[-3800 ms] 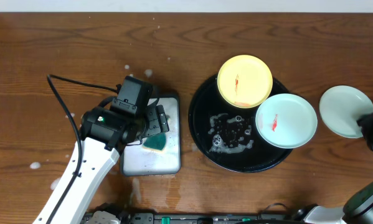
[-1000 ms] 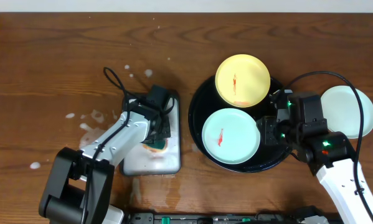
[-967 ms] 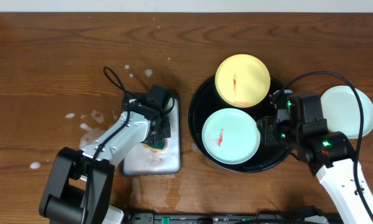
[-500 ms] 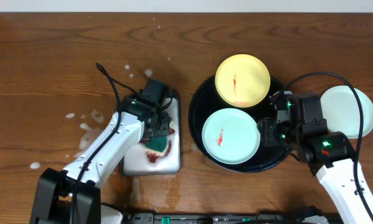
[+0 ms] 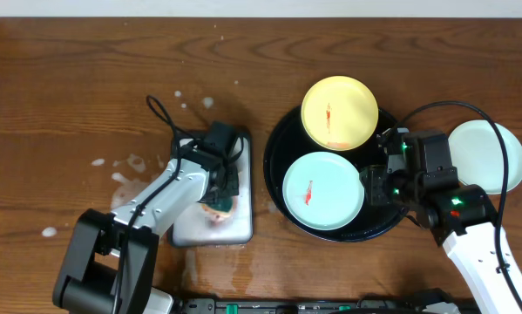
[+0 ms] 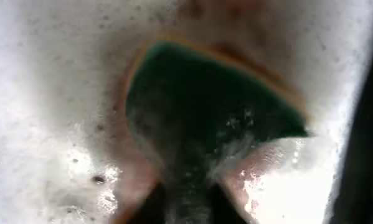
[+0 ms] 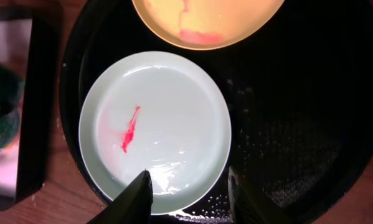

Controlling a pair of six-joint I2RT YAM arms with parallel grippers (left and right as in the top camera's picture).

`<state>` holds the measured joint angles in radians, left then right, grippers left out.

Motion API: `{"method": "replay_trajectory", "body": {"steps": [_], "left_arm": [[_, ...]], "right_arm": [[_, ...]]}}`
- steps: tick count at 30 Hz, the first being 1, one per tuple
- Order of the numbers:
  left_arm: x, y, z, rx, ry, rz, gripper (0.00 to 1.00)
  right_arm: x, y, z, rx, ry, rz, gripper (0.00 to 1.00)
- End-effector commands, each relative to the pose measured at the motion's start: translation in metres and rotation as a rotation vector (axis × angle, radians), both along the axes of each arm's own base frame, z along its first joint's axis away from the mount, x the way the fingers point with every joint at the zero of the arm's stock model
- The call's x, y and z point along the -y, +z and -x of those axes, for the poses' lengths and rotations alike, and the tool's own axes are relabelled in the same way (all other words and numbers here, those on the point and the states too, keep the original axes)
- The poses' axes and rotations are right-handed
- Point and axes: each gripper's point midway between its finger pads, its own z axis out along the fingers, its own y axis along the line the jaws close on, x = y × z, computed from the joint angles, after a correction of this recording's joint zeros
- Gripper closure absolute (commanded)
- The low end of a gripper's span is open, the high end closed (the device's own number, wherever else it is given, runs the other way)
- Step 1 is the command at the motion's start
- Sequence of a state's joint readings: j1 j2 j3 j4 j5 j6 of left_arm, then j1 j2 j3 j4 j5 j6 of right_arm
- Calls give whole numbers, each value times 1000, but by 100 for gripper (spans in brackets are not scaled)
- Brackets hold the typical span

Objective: Clean dirty plates on tray and stack at the side

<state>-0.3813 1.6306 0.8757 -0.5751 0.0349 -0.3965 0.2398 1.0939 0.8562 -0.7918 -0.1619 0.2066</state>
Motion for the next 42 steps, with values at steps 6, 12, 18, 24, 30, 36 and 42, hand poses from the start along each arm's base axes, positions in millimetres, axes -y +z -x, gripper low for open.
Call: {"method": "replay_trajectory", "body": {"steps": [6,12,18,24,30,36,42], "left_arm": [[1,33,-5,-12,-3,-6,92],[25,81,-11,24,-44,77,93],[94,126,-16,92,-132,278,92],[152,122,-12,123,-172,364,93],[195,84,-5,66,-184,380,92],[220,37,6,0,-205,353,93],[223,-1,12,-57,-198,306,93]], "right_arm": [[3,0,0,3,4,25,64],[14,-20,-2,-57,-65,81,65],[-1,-54,-8,-174,-31,40,66],[-7,-96,-18,-273,-23,40,67],[6,-140,-22,-377,-69,56,71],[10,-153,-17,-430,-66,45,87],[7,-144,-15,-428,-47,15,79]]}}
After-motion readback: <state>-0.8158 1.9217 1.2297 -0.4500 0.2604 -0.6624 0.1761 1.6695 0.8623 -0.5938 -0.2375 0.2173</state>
